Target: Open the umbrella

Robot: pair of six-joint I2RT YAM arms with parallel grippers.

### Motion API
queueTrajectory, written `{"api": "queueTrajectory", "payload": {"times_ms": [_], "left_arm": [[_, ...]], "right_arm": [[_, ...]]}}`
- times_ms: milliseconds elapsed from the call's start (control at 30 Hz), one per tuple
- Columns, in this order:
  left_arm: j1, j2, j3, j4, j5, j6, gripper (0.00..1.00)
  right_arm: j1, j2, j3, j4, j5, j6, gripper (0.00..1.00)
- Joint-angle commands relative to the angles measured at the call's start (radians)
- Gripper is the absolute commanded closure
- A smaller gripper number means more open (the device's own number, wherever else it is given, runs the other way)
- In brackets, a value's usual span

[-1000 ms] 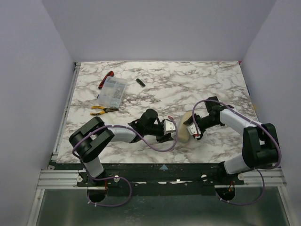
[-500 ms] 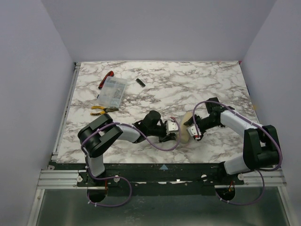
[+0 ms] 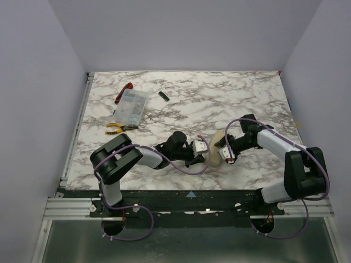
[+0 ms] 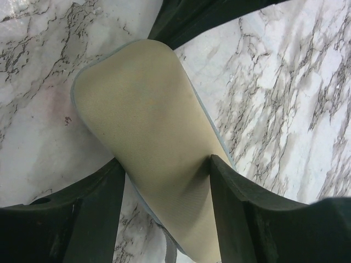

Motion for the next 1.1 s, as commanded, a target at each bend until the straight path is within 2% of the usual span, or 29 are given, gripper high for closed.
{"api": "queueTrajectory", "payload": {"times_ms": [0, 200, 333, 400, 500, 600, 767, 900, 1067], "left_arm": [[-0.027, -0.062, -0.055, 0.040, 0.000, -0.116, 1.00], [-0.048, -0.071, -0.071, 0.027, -0.056, -0.262, 1.00], [-0.016, -0.046, -0.055, 0.015, -0.125, -0.385, 1.00], [0.007, -0.038, -0.038, -0.010, -0.120, -0.406, 1.00], [0.040, -0.038, -0.008, -0.063, -0.092, -0.374, 1.00], [0.064, -0.042, 0.015, -0.107, -0.063, -0.313, 1.00], [0.089, -0.036, 0.042, -0.156, -0.064, -0.247, 1.00], [0.110, -0.033, 0.062, -0.173, -0.075, -0.246, 1.00], [0.130, -0.032, 0.084, -0.184, -0.089, -0.241, 1.00]], "right_arm": [[0.005, 0.013, -0.057, 0.027, 0.110, -0.006, 0.45], [0.004, -0.001, -0.061, 0.072, 0.107, 0.135, 0.44], [0.007, -0.015, -0.047, 0.036, 0.080, 0.218, 0.43], [0.007, -0.019, -0.037, -0.057, 0.070, 0.193, 0.36], [0.007, -0.022, -0.008, -0.210, 0.054, 0.133, 0.11], [0.007, -0.014, 0.052, -0.309, 0.050, 0.149, 0.01], [0.001, 0.052, 0.210, -0.353, 0.069, 0.230, 0.00], [-0.001, 0.132, 0.316, -0.432, 0.079, 0.220, 0.00], [-0.001, 0.163, 0.286, -0.462, 0.109, 0.198, 0.00]]}}
